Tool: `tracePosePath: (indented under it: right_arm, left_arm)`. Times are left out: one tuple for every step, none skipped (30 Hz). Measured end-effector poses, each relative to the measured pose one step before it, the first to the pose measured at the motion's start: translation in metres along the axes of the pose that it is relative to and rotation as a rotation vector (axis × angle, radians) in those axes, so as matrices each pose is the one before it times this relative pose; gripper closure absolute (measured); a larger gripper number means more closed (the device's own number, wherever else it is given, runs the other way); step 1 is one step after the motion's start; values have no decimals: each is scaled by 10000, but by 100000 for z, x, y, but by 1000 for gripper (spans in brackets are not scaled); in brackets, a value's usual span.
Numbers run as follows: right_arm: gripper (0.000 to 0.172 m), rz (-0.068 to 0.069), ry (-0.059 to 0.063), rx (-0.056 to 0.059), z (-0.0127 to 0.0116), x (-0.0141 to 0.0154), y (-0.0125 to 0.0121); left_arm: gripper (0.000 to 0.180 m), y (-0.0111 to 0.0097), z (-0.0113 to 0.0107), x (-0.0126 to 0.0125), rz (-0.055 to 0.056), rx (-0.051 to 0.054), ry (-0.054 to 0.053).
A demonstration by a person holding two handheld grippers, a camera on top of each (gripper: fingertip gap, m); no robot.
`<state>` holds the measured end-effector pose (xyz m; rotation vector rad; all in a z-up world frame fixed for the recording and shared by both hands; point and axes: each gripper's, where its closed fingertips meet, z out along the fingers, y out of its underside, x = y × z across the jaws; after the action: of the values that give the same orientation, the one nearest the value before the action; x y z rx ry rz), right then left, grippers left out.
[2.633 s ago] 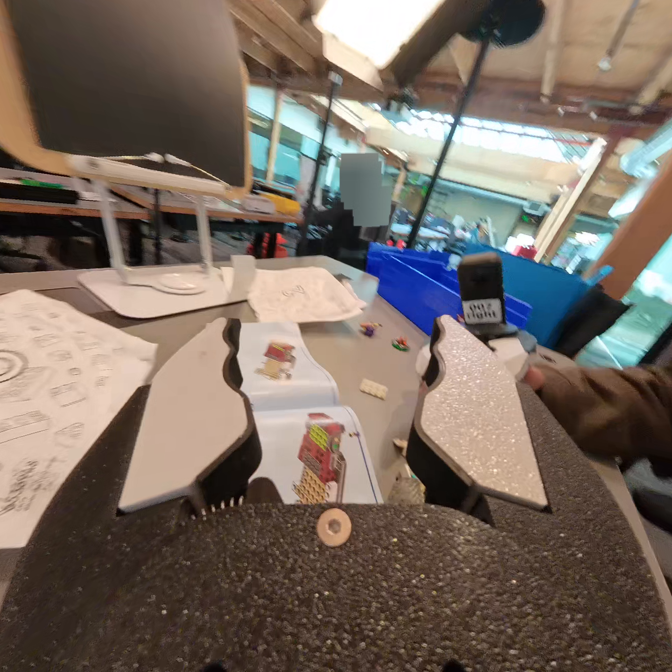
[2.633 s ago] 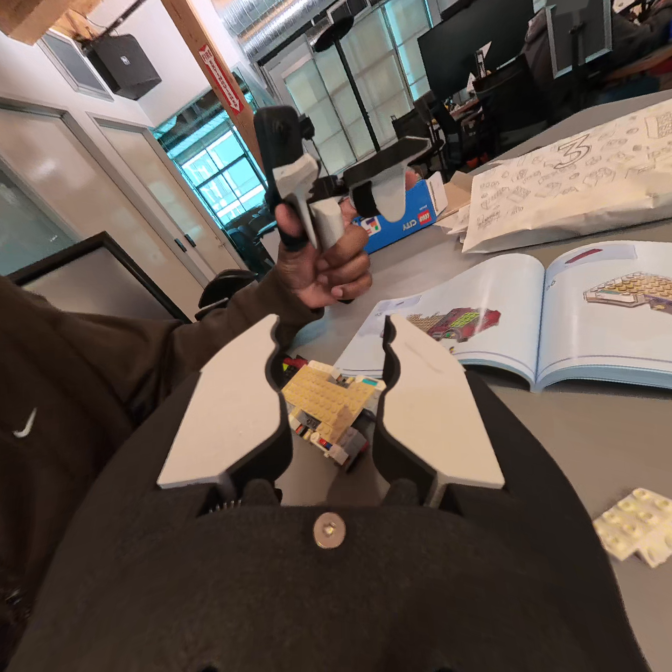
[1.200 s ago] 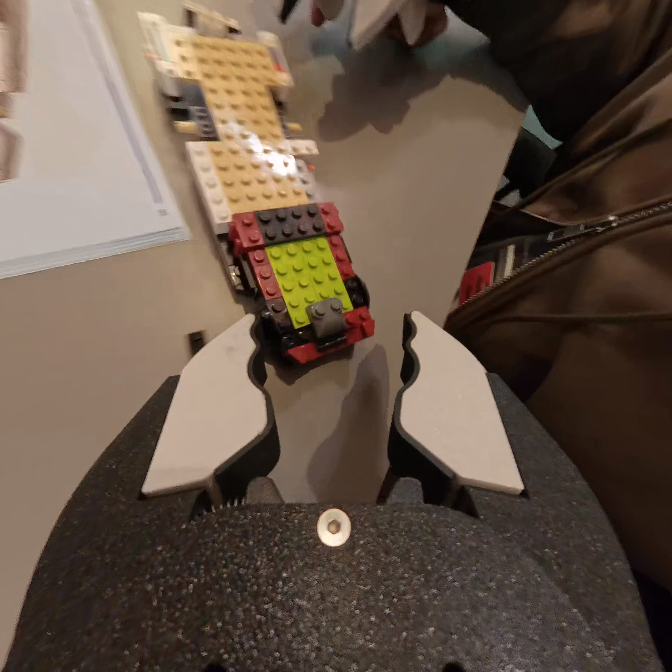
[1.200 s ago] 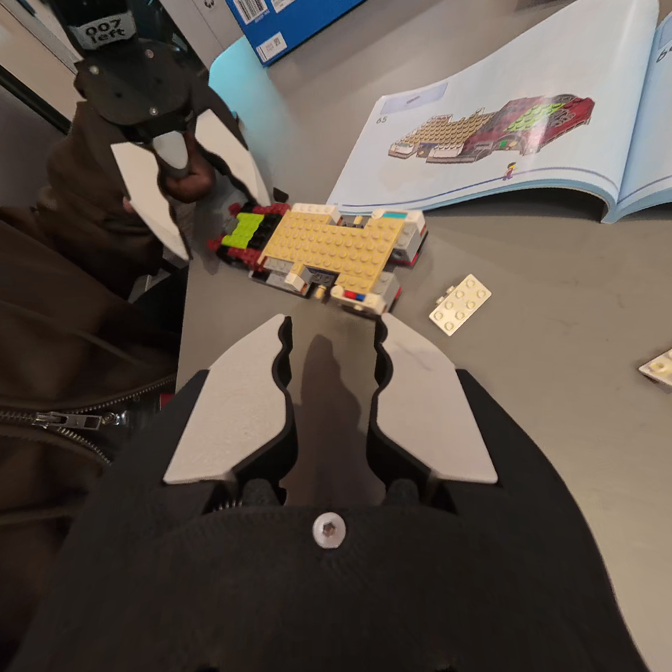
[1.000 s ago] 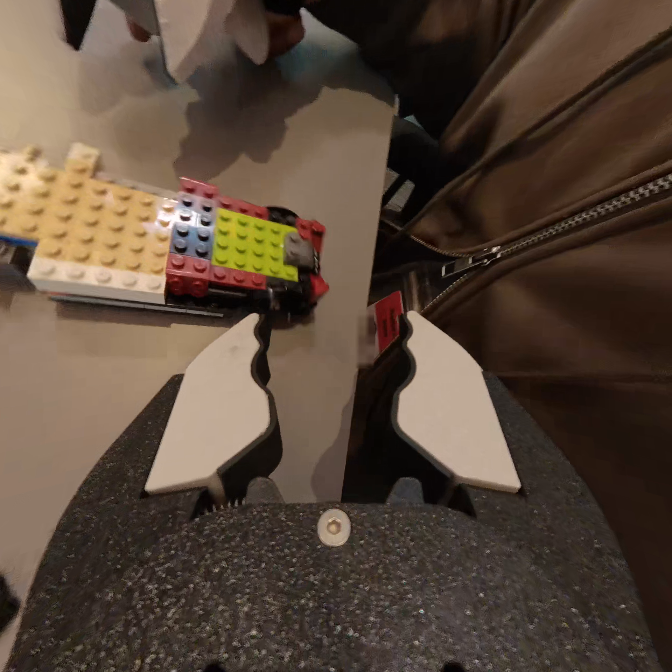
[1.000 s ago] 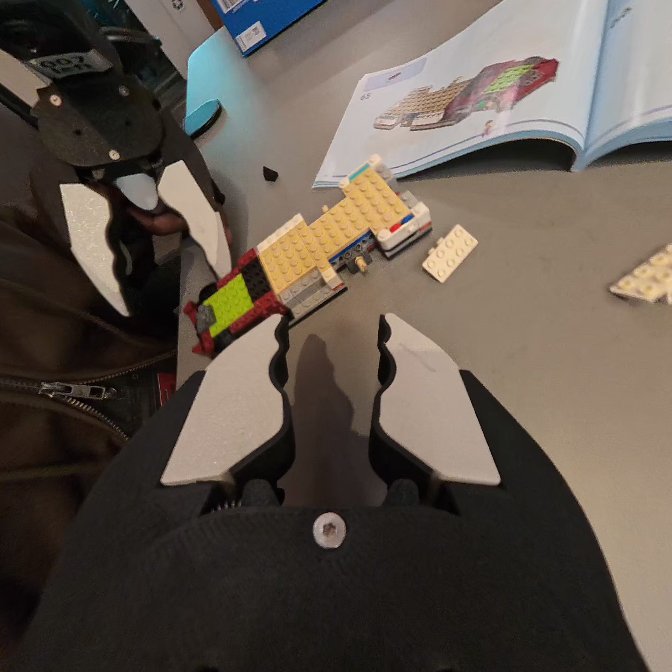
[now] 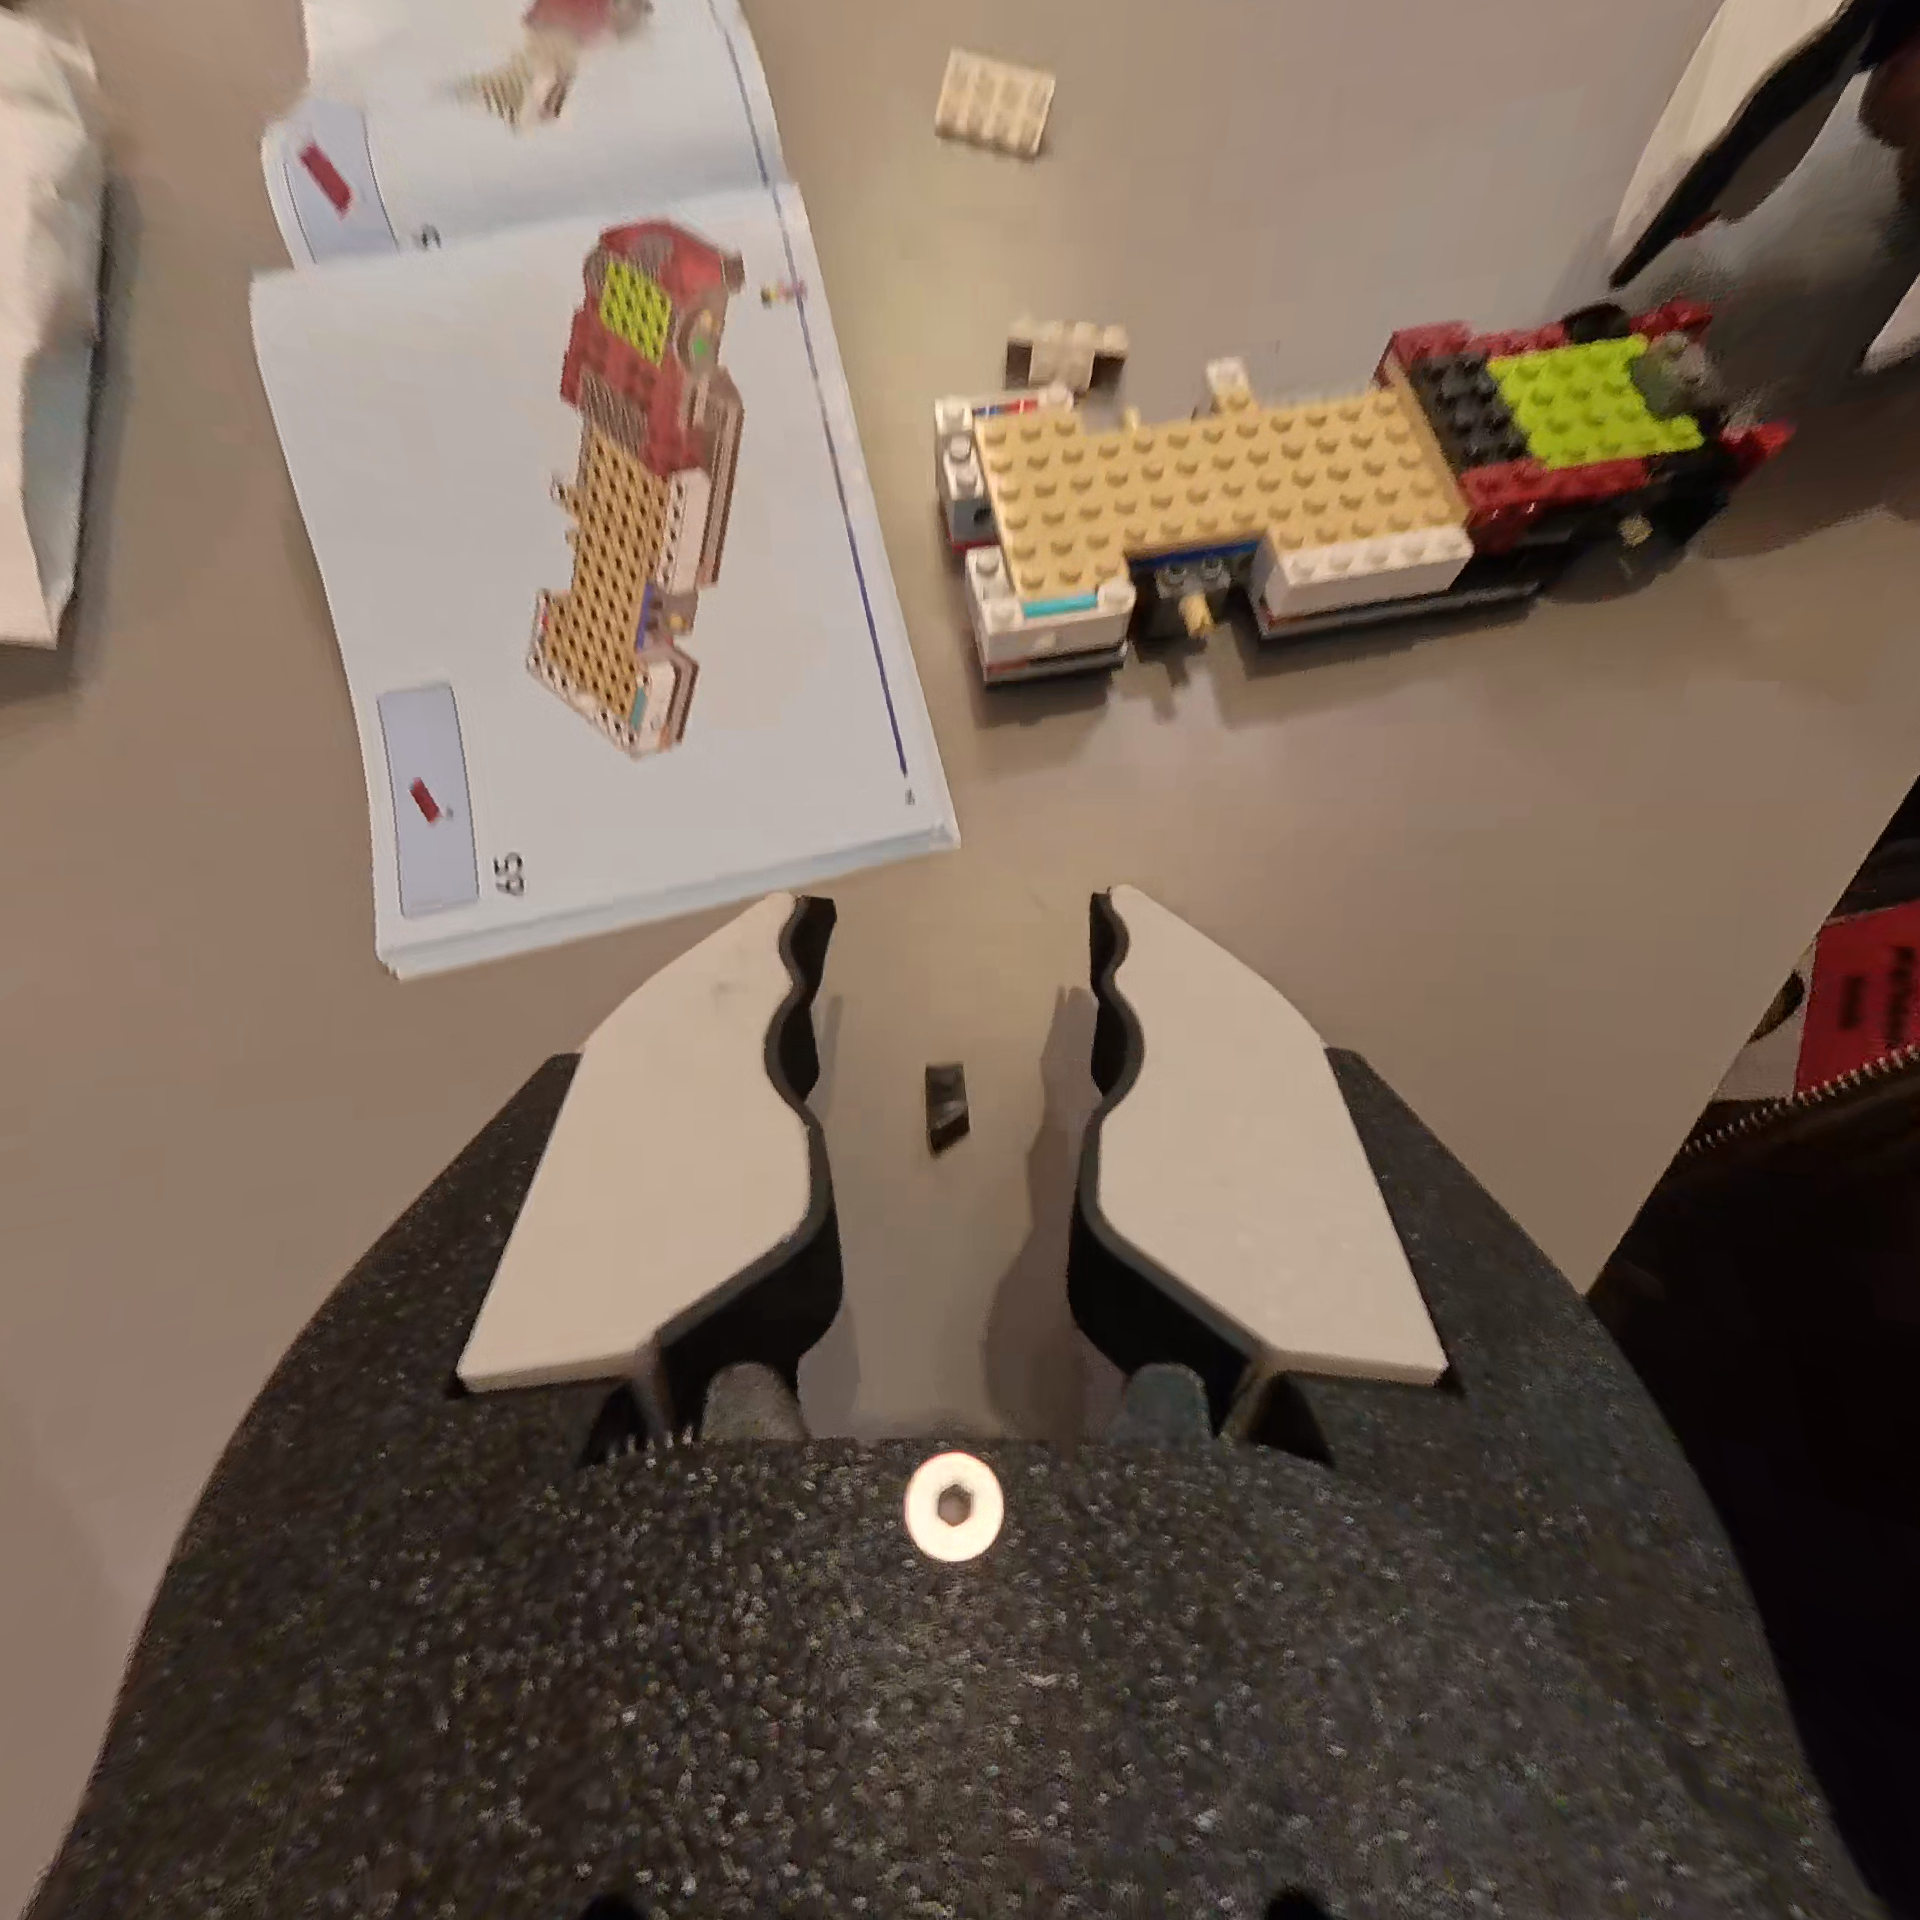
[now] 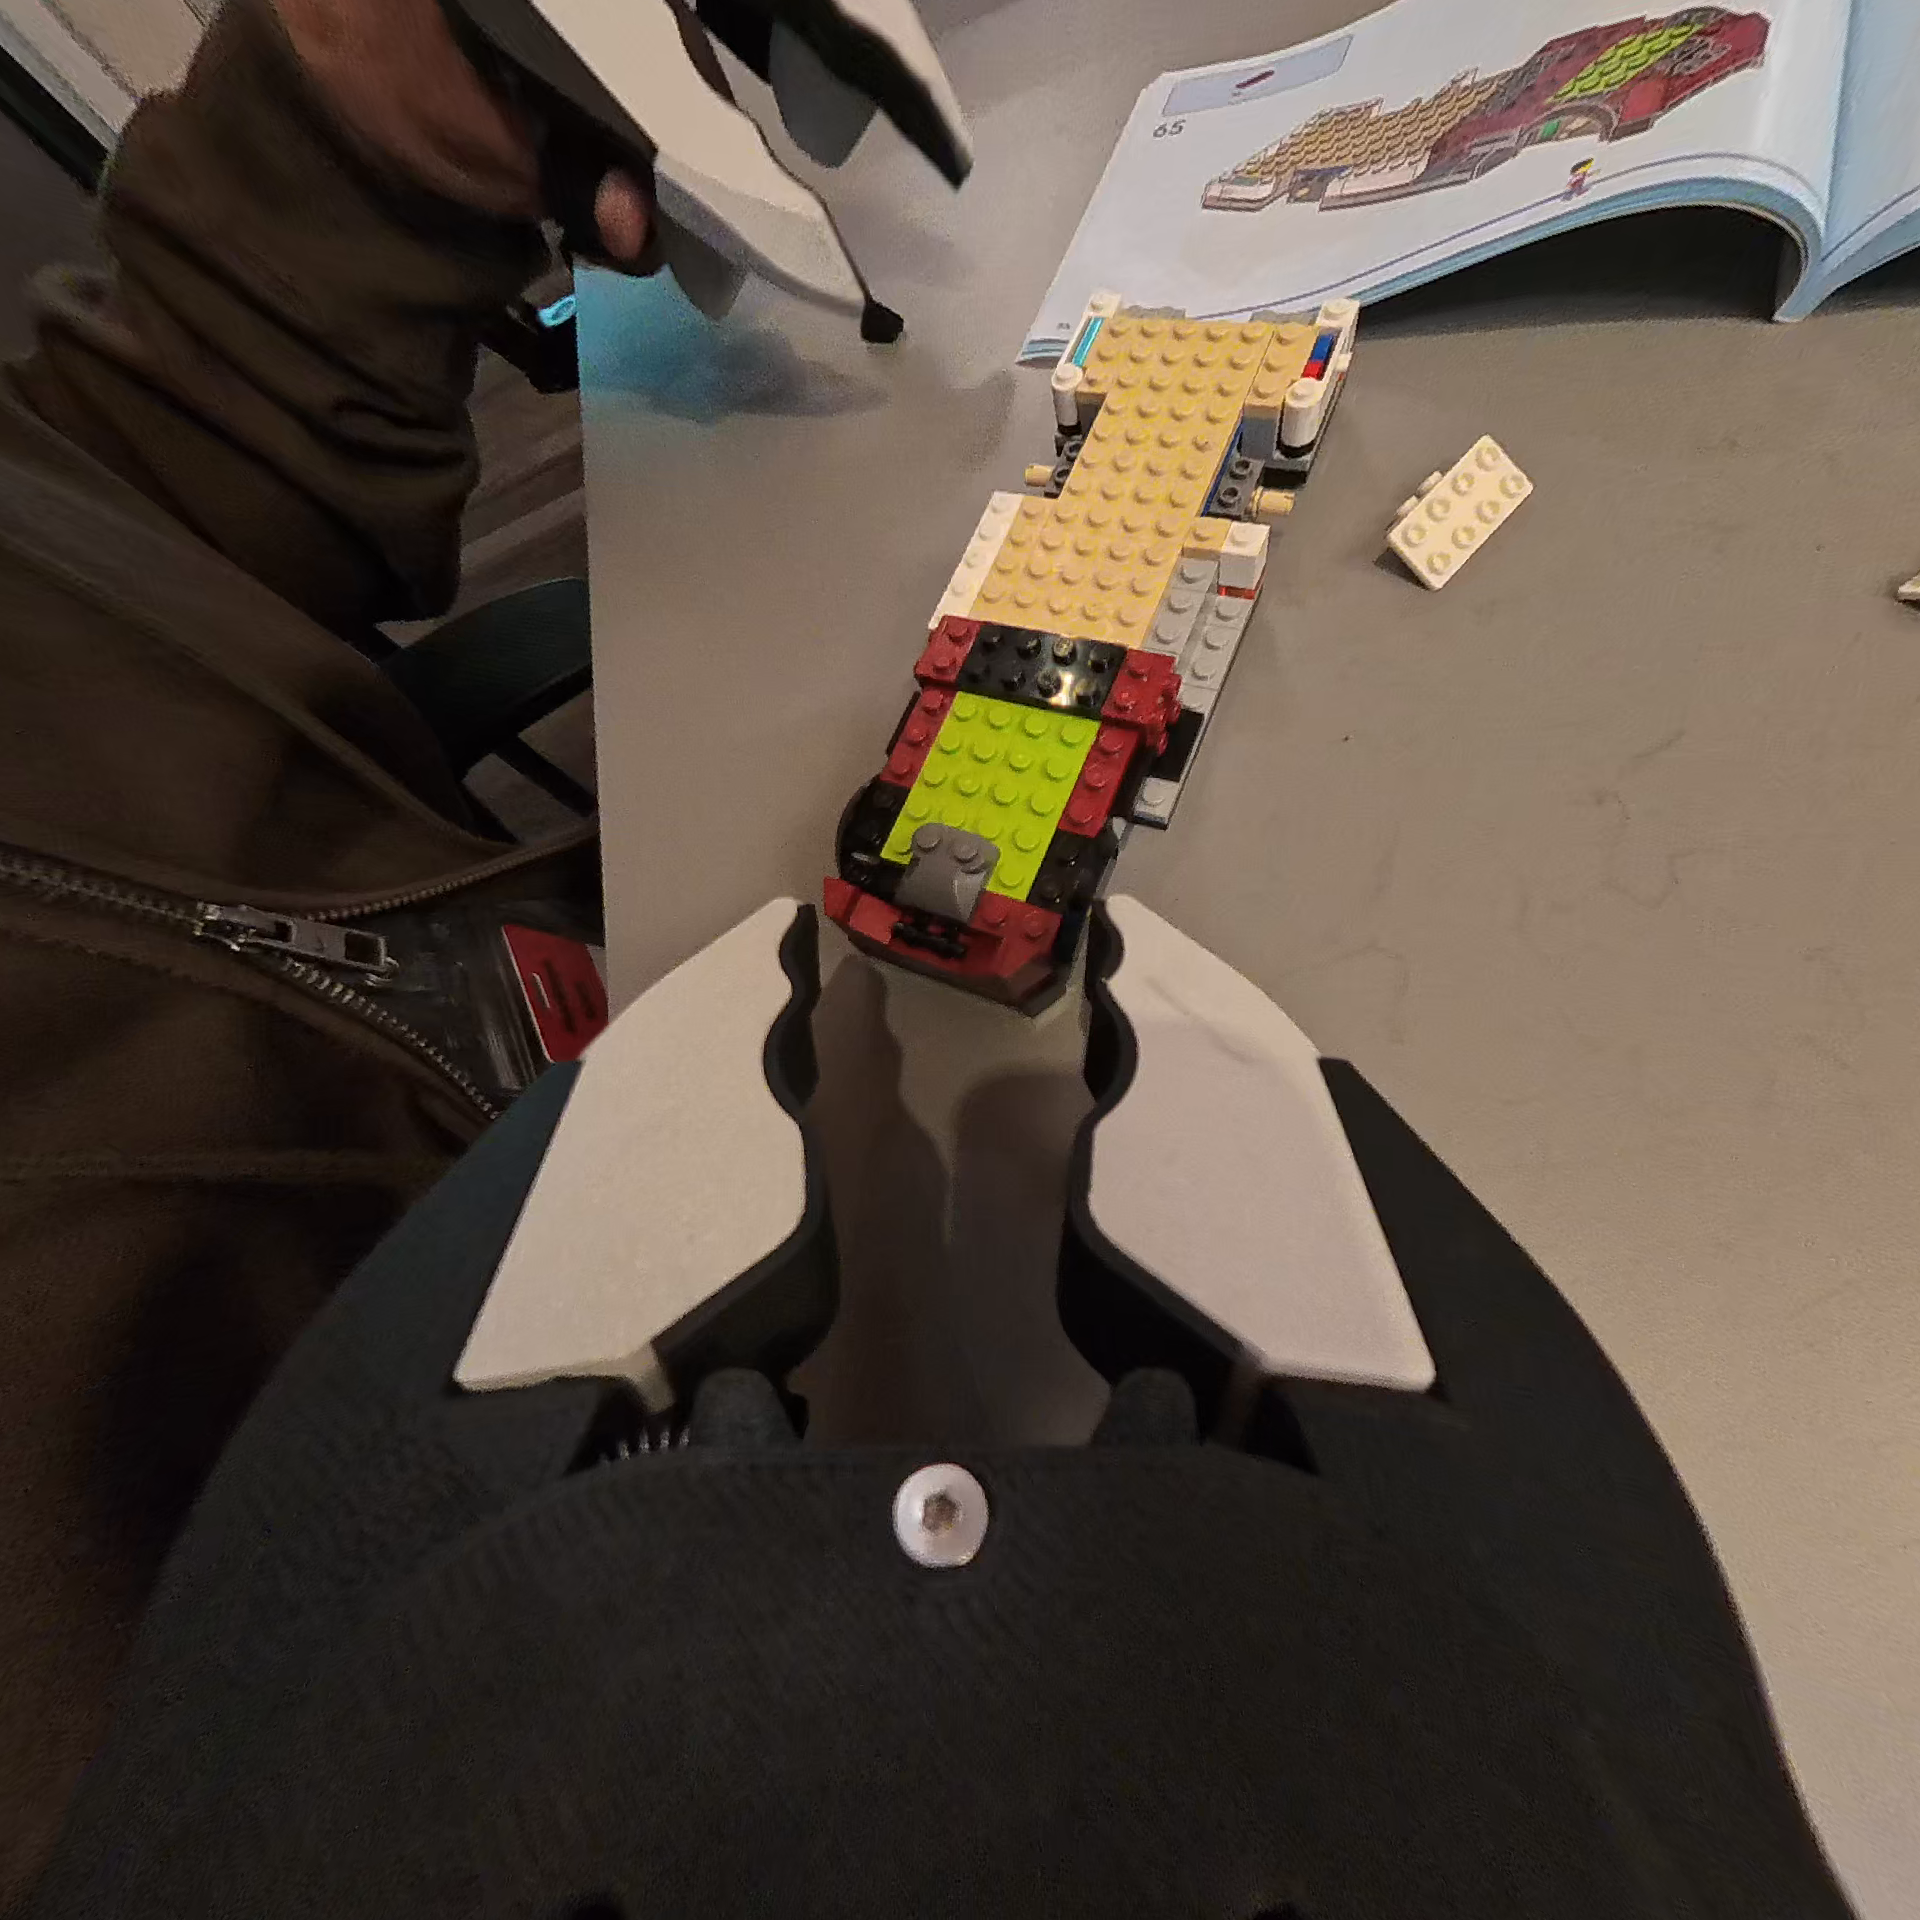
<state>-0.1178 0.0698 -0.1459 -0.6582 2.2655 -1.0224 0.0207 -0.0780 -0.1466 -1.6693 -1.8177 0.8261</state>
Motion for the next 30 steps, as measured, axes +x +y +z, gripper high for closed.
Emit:
tracePosePath:
  right_arm:
    - [122,-64,62,-87,44,-45,140]
    - [122,-59,67,-92,66,-26,118]
    - [122,-51,72,-85,73,4,107]
    - [122,-42,68,-67,64,30,71]
    - [122,-34,49,-58,59,0,67]
    - [123,-17,41,-62,41,15,83]
    - [123,5,46,-70,10,32,117]
    - [123,8,53,-68,0,52,118]
    - [124,-1,44,-48,-24,35,114]
    - [124,3,33,-32,-29,17,94]
    - [126,21,38,-38,-25,46,97]
    - [127,28,37,-50,-28,56,117]
    - [128,25,25,-29,-35,49,92]
    - [130,23,10,3,-55,32,33]
    - [133,33,0,15,-75,36,33]
    - [135,55,-2,21,-84,70,34]
    - [136,72,9,28,-116,108,29]
    - [138,85,7,40,-137,136,24]
    - [141,96,-11,63,-151,132,-7]
    - [141,98,-27,83,-155,110,-35]
    - [145,90,-33,86,-148,101,-45]
    - [148,79,-28,74,-128,90,-47]
    - [150,62,-27,56,-106,81,-32]
    - [152,40,-28,39,-88,57,-21]
    - [152,12,-28,16,-85,40,7]
    - [152,-16,-19,-7,-82,33,50]
    - [151,-34,1,-24,-110,54,91]
    - [150,-47,32,-48,-136,79,139]
    - [147,-86,47,-77,-164,71,217]
    - [145,-161,10,-83,-169,-66,267]
  left_arm:
    - [129,-689,289,123,121,167,8]
    - [129,-613,413,175,96,106,60]
    - [128,-515,544,236,79,41,116]
    - [127,-403,620,214,73,-15,129]
    - [126,-308,648,100,70,-55,70]
    - [125,-257,645,7,60,-54,29]
    - [124,-186,630,30,20,-68,51]
    - [124,-128,581,93,-7,-80,89]
    - [124,-71,528,138,-13,-85,95]
    - [125,-10,464,167,5,-100,93]
    - [125,52,389,193,31,-121,86]
    - [127,77,326,204,57,-119,73]
    - [130,62,236,239,70,-96,79]
    - [136,13,174,269,75,-57,90]
    - [137,-35,99,122,45,-16,-32]
    - [140,-11,22,66,30,-22,-47]
    - [145,8,-38,123,-9,-25,14]
    - [147,17,-49,190,-52,-21,56]
    - [147,34,-54,213,-90,-17,75]
    - [147,27,-48,196,-83,-11,58]
    - [147,58,-58,197,-37,-18,45]
    - [147,78,-70,208,0,-27,50]
    - [148,97,-83,194,8,-36,52]
    - [150,90,-88,177,-1,-41,64]
    - [151,87,-60,135,-44,-39,47]
    - [152,88,-59,40,-43,-46,-10]
    - [153,109,-48,-49,-16,-51,-62]
    - [152,70,-89,-161,-7,-35,-123]
    - [148,-20,-154,-213,-10,16,-159]
    - [144,-137,-225,-217,12,77,-150]
